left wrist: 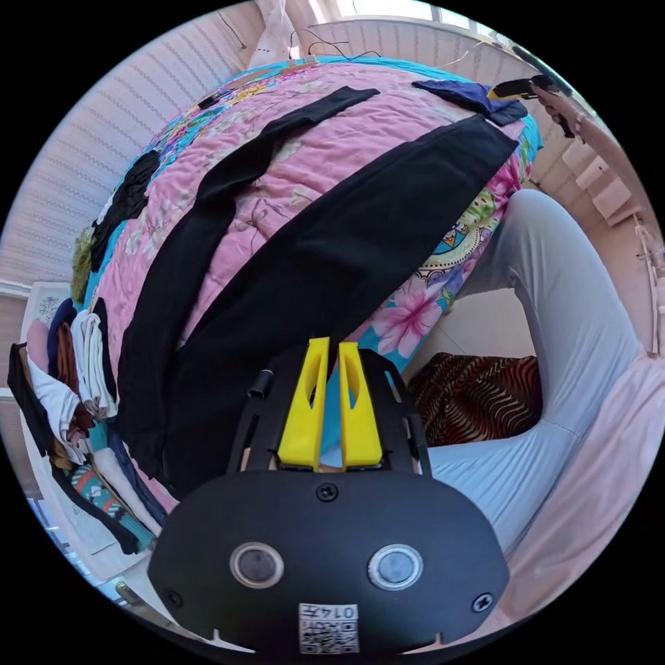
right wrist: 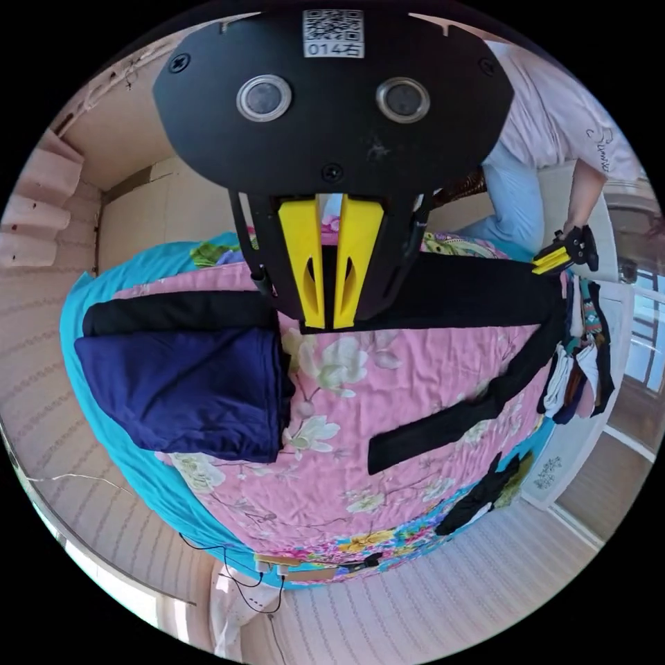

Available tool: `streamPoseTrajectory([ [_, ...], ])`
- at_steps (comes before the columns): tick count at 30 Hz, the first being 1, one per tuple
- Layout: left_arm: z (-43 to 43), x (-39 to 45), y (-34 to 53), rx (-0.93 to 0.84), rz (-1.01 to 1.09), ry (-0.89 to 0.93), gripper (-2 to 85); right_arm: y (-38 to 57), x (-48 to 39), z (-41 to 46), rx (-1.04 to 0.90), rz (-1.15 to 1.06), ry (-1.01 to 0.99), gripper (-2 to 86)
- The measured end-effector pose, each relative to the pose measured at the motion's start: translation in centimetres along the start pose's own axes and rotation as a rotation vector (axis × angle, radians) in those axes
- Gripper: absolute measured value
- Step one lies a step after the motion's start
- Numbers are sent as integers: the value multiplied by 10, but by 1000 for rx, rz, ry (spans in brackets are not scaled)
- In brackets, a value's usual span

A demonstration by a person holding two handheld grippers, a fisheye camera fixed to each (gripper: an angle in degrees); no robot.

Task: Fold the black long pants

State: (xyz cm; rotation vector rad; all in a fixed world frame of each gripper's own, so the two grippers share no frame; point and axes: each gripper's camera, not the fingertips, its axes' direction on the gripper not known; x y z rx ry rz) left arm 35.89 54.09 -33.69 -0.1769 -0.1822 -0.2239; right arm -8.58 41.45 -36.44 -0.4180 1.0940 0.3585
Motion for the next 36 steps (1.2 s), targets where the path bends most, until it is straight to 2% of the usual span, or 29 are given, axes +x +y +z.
streamPoseTrajectory([
  [2,-5,-4,-6,9,16,29,1,4,-3,18,99,-7,-108,44],
  [7,-18,-32,-40,132,15,244,-2,-4,-7,77,216,5,-270,54],
  [13,-18,-65,-151,269,39,164,-3,-54,7,162,278,87,-404,83],
  [17,-7,-78,-271,353,120,129,-1,-81,23,203,342,103,-514,92],
  [21,30,-68,-392,328,211,139,4,-89,30,231,332,65,-520,79],
  [23,43,-60,-431,331,243,153,7,-83,47,243,376,106,-600,64],
  [27,69,-65,-496,345,144,253,35,-89,60,261,353,121,-692,68],
  [31,99,-68,-527,268,108,282,76,-98,54,270,329,75,-661,85],
  [33,124,-58,-536,140,147,225,88,-102,53,275,314,77,-638,72],
  [36,134,-54,-529,174,160,209,80,-103,56,283,312,89,-643,42],
])
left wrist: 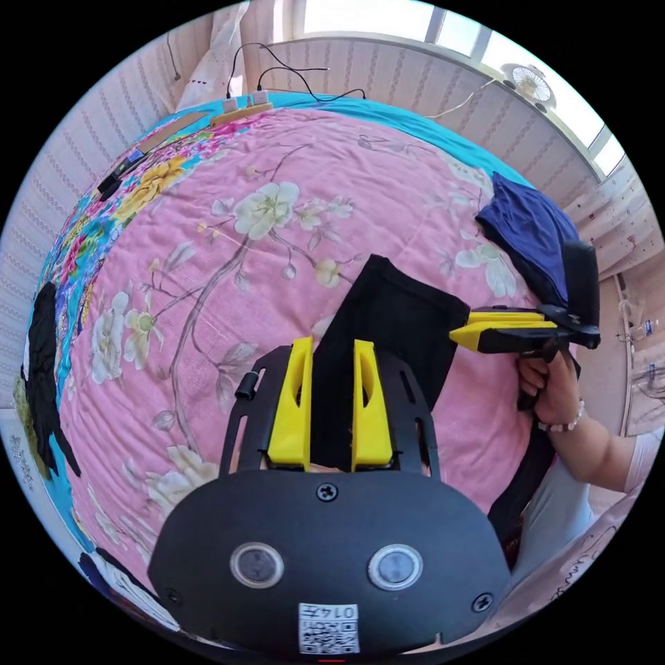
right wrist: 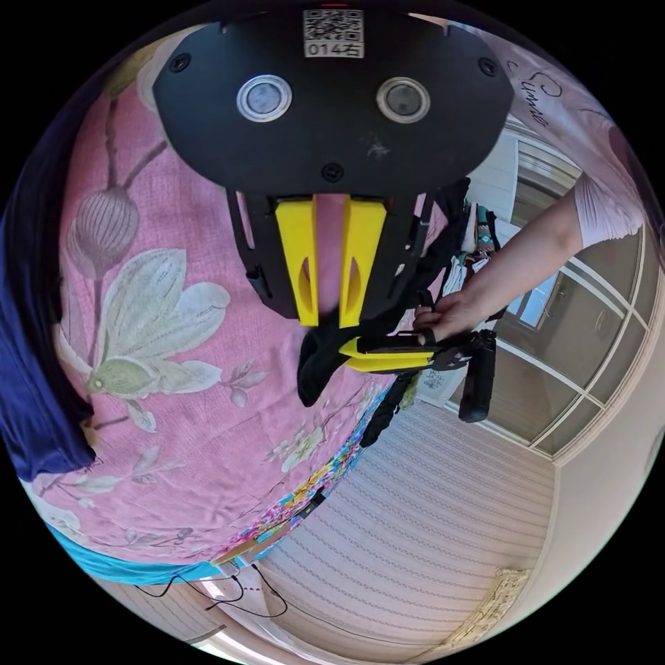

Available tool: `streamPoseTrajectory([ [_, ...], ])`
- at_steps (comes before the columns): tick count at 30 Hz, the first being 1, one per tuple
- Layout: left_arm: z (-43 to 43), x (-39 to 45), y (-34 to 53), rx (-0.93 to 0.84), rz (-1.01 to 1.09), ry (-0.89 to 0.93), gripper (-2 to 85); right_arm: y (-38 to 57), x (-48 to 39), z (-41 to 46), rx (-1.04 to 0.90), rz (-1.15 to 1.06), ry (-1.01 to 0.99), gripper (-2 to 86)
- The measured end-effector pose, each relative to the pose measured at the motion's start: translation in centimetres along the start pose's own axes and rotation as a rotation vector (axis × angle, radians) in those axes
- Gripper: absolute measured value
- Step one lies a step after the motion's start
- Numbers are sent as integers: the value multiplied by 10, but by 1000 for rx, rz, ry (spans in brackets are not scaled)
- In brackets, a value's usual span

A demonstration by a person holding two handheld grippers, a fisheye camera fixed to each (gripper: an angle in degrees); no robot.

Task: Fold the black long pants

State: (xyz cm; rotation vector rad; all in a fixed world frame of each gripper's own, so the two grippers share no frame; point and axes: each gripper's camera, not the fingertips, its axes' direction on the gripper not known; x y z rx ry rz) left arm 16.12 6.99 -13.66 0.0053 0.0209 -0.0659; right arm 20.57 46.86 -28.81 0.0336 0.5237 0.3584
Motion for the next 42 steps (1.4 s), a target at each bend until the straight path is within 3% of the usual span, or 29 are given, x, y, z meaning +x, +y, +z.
streamPoseTrajectory([
  [6,-4,16,2,-34,133,-46,5,3,13,4,16,11,-61,12],
  [12,-47,26,1,122,150,-16,-8,7,7,-29,154,-43,-106,6],
  [16,-50,35,4,128,182,-4,-5,8,15,-63,203,-37,-105,3],
  [22,-17,25,35,67,78,8,21,4,29,-57,92,30,64,-1],
  [28,-93,-13,89,191,42,-14,3,1,19,-60,88,37,164,-3],
  [30,-138,-36,144,257,2,11,-3,4,18,-68,132,51,226,-3],
  [34,-198,-67,284,297,-183,23,-7,4,10,-78,177,13,143,-3],
  [38,-235,-75,519,195,-608,64,-9,0,-23,-68,138,-114,95,-3],
  [42,-286,-27,757,201,-1035,-16,-9,4,-73,-57,88,-256,80,-3],
])
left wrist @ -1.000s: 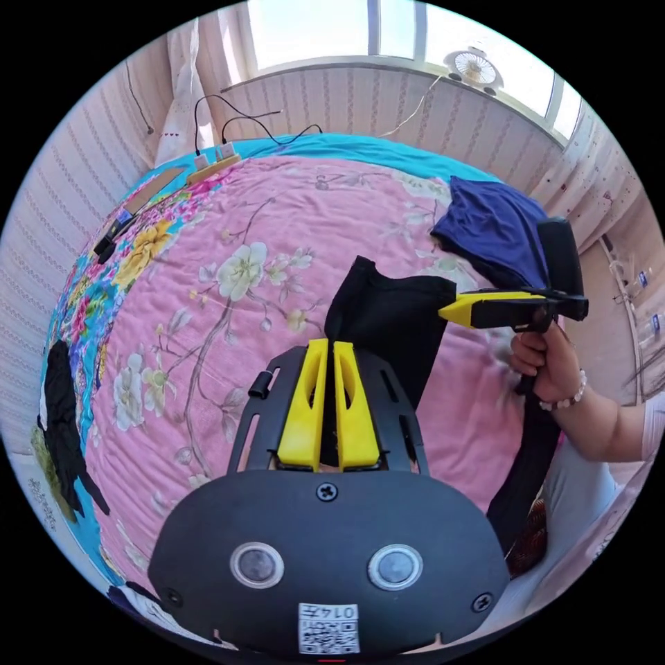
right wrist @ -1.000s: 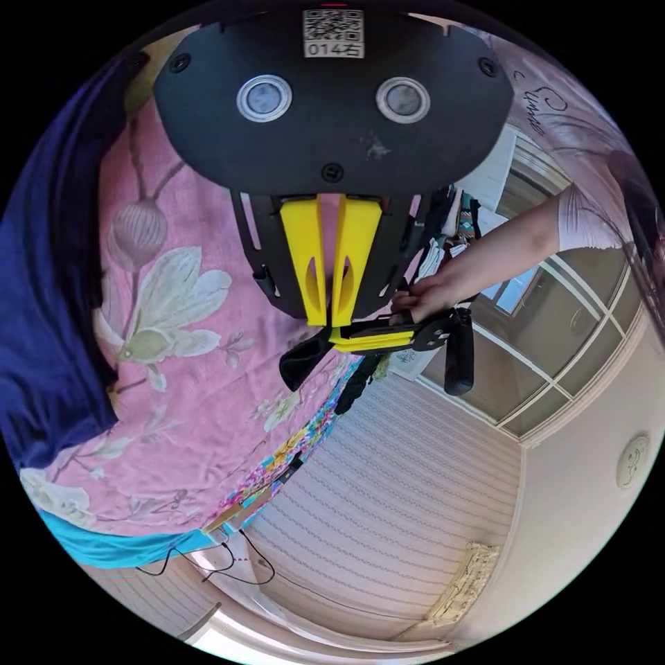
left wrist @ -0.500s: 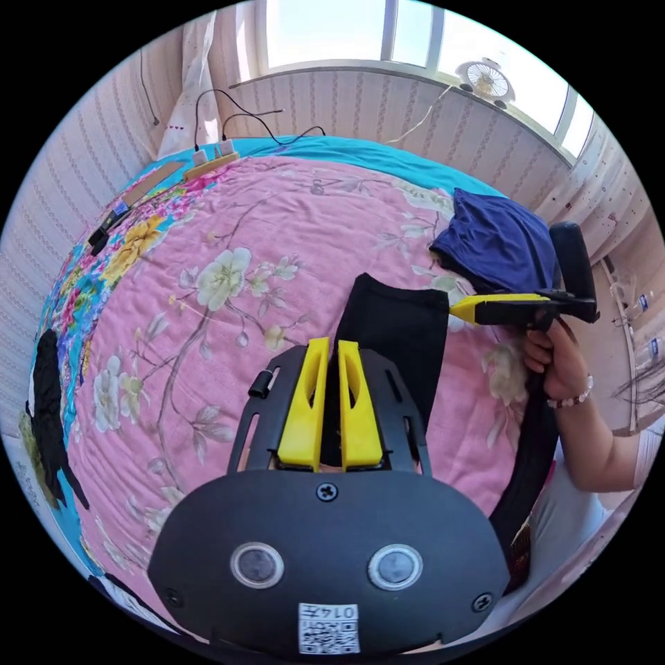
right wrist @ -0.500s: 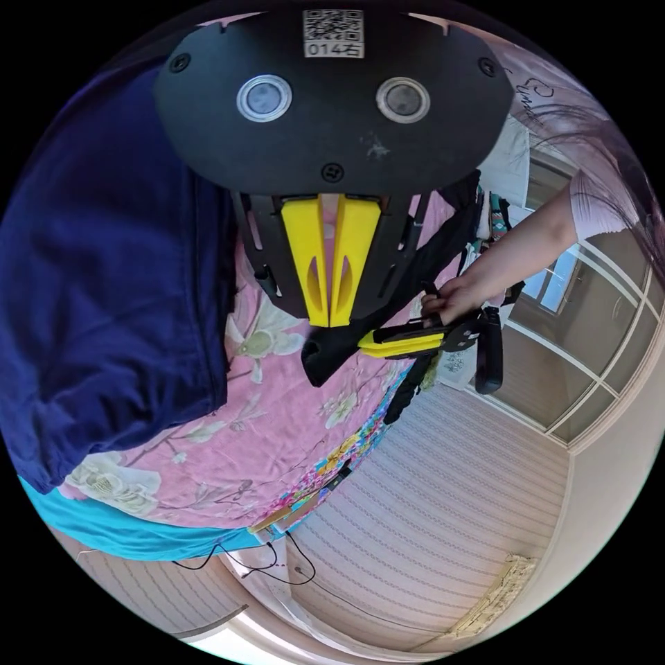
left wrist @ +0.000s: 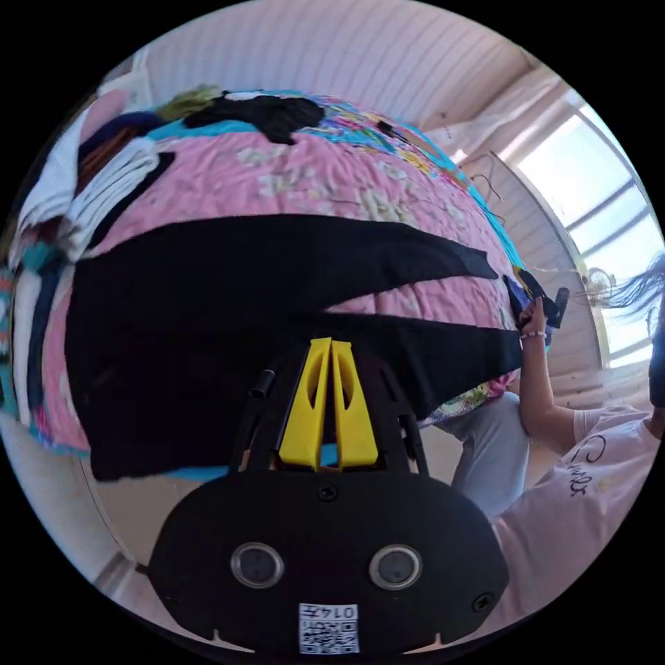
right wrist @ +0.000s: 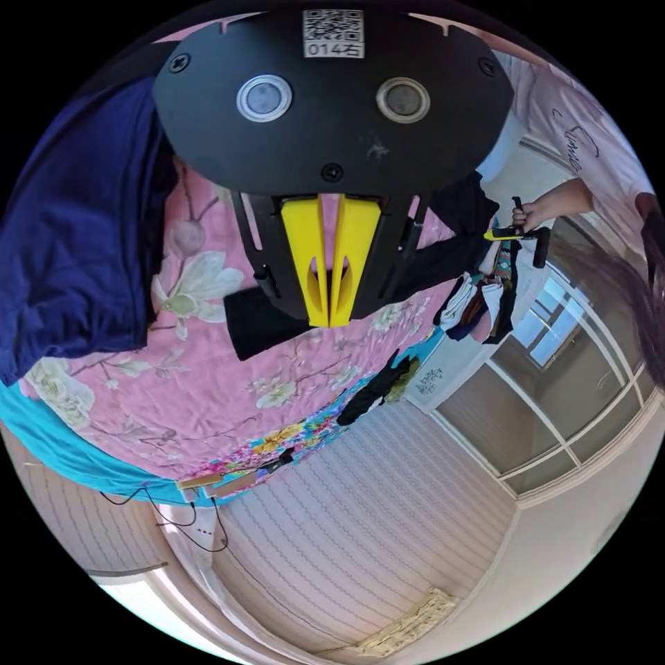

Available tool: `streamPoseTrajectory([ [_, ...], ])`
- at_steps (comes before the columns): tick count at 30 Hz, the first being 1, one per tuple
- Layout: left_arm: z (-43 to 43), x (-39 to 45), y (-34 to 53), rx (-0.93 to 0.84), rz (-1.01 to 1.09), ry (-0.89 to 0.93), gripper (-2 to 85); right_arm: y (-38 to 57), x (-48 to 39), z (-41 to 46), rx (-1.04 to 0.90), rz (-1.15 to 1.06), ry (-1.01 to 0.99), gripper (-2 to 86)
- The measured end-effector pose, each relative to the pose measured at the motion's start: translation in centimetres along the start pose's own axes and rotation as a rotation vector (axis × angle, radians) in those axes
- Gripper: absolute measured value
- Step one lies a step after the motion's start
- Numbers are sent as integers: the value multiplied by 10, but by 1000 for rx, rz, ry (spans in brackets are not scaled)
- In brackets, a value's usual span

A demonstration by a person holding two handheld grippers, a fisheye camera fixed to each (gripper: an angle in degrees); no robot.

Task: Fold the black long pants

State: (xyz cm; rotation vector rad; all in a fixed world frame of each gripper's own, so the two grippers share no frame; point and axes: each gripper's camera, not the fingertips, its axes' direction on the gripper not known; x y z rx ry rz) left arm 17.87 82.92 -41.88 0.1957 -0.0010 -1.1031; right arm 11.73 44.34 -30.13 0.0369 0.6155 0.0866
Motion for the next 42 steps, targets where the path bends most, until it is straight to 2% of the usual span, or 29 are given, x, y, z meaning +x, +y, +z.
streamPoseTrajectory([
  [3,-59,-83,89,138,-229,-145,-8,9,-36,6,-50,-15,-92,-2],
  [5,-82,-121,124,211,-312,-203,-6,41,-56,4,-90,51,-149,-1],
  [9,-104,-195,164,335,-395,-117,24,104,-67,-22,-144,213,-69,5],
  [14,-123,-259,191,450,-484,-62,71,145,-72,-117,-94,424,123,52],
  [17,-123,-303,205,450,-577,-18,102,155,-71,-159,-45,531,231,73],
  [21,-122,-354,224,471,-709,86,107,166,-62,-173,-32,652,312,104],
  [23,-126,-367,227,489,-714,150,107,171,-55,-167,-56,725,316,123],
  [27,-145,-389,226,464,-653,170,102,165,-56,-157,-14,729,265,126],
  [32,-165,-412,234,474,-595,218,74,142,-58,-150,33,703,244,98],
  [37,-188,-424,239,476,-578,202,41,129,-50,-141,-43,737,260,47],
  [42,-228,-432,239,514,-482,222,33,110,-70,-159,-6,640,217,13],
])
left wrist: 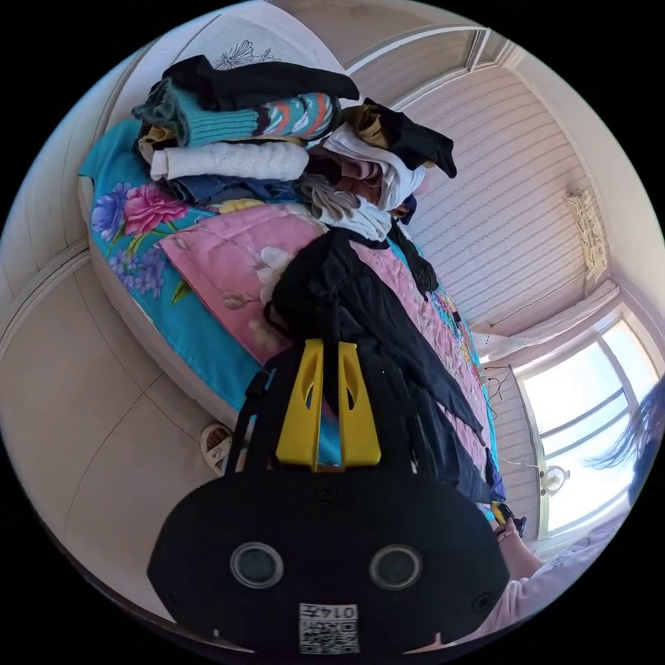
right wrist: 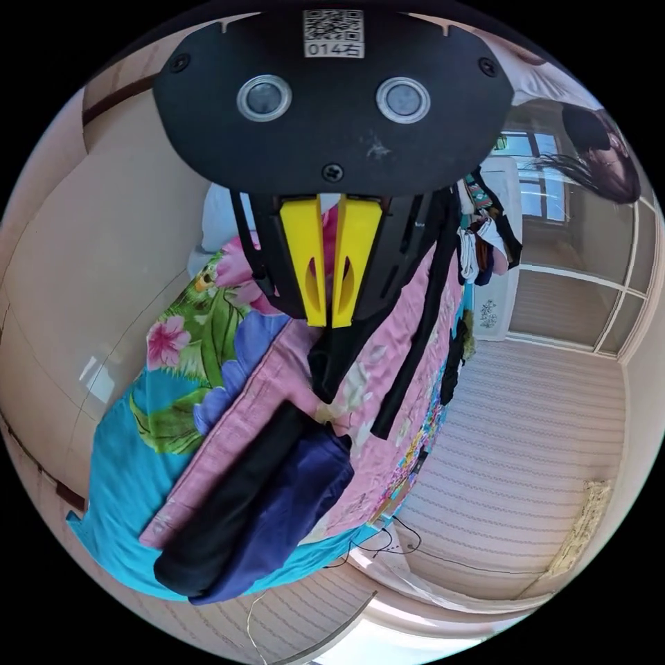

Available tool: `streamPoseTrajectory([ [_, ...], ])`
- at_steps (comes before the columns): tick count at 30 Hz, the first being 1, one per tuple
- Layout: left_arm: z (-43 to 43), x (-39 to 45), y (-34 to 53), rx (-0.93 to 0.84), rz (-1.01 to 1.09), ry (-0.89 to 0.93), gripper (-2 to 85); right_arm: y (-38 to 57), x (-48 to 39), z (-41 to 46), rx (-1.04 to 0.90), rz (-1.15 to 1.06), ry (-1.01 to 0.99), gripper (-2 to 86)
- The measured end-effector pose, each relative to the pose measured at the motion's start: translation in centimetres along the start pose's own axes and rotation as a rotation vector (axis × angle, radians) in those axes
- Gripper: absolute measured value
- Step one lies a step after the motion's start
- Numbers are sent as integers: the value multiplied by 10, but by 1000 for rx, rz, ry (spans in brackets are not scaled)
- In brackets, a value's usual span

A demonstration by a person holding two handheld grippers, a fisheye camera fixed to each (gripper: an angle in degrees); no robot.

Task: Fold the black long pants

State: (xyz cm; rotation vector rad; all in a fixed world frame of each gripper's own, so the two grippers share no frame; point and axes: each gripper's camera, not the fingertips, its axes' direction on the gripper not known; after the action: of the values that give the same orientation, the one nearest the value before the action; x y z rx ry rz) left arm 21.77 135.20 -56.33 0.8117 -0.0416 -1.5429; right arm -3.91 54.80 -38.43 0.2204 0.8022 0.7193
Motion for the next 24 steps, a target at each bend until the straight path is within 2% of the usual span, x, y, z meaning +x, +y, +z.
streamPoseTrajectory([
  [7,-23,20,-54,16,81,35,31,-57,-72,-19,2,-230,-25,5],
  [13,2,41,-116,78,92,70,29,-146,-171,37,-79,-438,168,5],
  [18,59,59,-175,99,61,50,39,-227,-216,89,-98,-363,165,9],
  [21,87,49,-188,56,-71,-12,64,-256,-218,132,-132,-264,282,18],
  [24,83,48,-180,79,6,-44,64,-252,-203,146,-95,-250,274,35],
])
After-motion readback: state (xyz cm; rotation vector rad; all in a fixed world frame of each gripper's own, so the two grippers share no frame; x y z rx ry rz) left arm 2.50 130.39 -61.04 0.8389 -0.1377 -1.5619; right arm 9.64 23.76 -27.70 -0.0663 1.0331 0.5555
